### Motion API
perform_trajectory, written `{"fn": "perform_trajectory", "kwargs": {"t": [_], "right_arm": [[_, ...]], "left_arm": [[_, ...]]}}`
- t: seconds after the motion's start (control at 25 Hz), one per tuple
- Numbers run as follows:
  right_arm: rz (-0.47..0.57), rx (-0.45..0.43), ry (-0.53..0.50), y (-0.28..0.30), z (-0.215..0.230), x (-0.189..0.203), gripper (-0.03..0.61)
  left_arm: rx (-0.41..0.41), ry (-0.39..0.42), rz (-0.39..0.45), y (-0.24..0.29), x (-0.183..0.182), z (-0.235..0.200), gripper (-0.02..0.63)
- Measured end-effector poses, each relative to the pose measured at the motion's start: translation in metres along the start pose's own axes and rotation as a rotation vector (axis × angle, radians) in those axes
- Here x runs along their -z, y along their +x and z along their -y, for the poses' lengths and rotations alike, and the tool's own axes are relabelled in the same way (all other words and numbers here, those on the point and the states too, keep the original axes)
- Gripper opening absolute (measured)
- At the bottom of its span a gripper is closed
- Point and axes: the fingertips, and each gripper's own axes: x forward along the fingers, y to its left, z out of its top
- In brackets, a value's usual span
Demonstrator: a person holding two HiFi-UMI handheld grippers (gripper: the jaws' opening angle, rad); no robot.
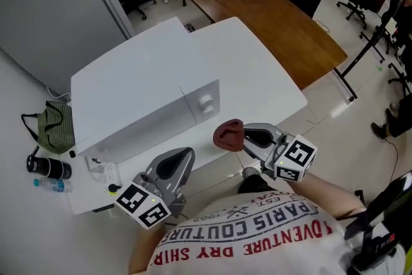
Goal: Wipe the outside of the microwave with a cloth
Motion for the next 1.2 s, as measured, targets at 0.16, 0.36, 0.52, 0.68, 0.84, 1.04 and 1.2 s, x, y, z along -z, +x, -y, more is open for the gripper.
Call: {"fn": "perform_trajectory", "kwargs": {"t": [0.16,0.36,0.52,0.68,0.84,1.04,1.2], "right_arm": [[-0.011,-0.071,0.005,-0.019,0.056,-0.014,0.037],[-0.014,-0.14,0.001,-0.034,0.107,-0.035,0.037],[-0.007,-0.187,-0.012,-0.031,0.124,-0.046,0.037],[0.013,-0.203,0.002,-0.018,0.125,-0.049,0.037],[-0.003,-0.213,-0.006,-0.003,0.116,-0.045,0.037],[-0.014,-0.182,-0.021,0.012,0.12,-0.039,0.037],[-0.03,-0.151,-0.016,0.028,0.127,-0.029,0.037]], "left_arm": [[-0.037,-0.012,-0.006,0.066,-0.006,0.006,0.002],[-0.09,-0.006,0.012,0.122,-0.018,0.009,0.002],[-0.116,-0.005,0.016,0.136,-0.019,0.014,0.002],[-0.148,-0.002,0.016,0.13,-0.024,0.01,0.002],[-0.155,-0.009,0.008,0.124,-0.025,0.004,0.002],[-0.137,0.0,-0.007,0.119,-0.031,0.002,0.002],[-0.14,-0.011,-0.015,0.112,-0.03,-0.006,0.002]]}}
